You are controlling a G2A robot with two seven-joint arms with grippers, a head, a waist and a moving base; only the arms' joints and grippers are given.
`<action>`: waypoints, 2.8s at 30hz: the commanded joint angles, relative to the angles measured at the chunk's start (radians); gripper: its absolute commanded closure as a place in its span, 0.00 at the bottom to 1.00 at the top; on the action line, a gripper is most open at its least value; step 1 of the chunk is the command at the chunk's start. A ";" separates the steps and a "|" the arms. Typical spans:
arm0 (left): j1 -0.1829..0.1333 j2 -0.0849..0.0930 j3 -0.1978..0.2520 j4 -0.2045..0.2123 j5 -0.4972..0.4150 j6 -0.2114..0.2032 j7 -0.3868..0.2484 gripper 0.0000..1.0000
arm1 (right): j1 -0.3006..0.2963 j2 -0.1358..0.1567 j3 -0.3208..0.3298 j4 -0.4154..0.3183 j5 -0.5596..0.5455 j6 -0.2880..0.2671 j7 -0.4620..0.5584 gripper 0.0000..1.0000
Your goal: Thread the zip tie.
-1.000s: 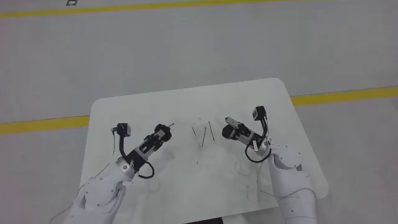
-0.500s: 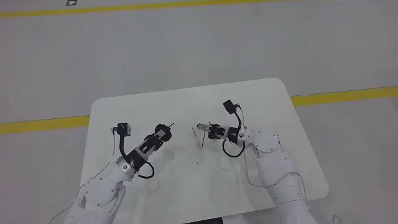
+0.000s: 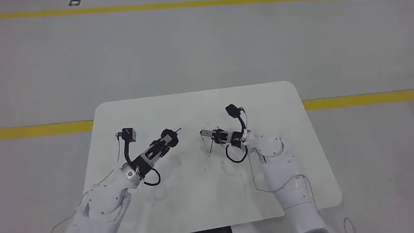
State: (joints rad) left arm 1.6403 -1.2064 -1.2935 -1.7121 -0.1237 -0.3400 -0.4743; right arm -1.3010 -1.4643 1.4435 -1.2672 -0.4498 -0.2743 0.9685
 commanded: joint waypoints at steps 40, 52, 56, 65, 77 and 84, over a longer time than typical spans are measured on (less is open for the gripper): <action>0.000 0.000 0.000 0.000 0.000 0.000 0.000 1.00 | 0.064 0.058 -0.140 0.088 -0.072 0.022 -0.089 0.87; 0.000 0.000 0.000 0.000 0.000 0.000 0.000 1.00 | 0.079 0.071 -0.175 0.102 -0.084 0.028 -0.102 0.85; 0.000 0.000 0.000 0.000 0.000 0.000 0.000 1.00 | 0.085 0.074 -0.187 0.111 -0.085 0.028 -0.112 0.85; 0.000 0.000 0.000 0.000 0.000 0.000 0.000 1.00 | 0.101 0.080 -0.218 0.129 -0.095 0.037 -0.133 0.86; 0.000 0.000 0.000 0.000 0.000 0.000 0.000 1.00 | 0.117 0.088 -0.250 0.140 -0.105 0.064 -0.146 0.84; 0.000 0.000 0.000 0.000 0.000 0.000 0.000 1.00 | 0.117 0.094 -0.263 0.127 -0.110 0.077 -0.145 0.84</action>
State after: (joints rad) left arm 1.6403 -1.2064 -1.2935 -1.7121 -0.1237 -0.3400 -0.4743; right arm -1.1843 -1.3710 1.1823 -1.1385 -0.5579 -0.2003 0.8203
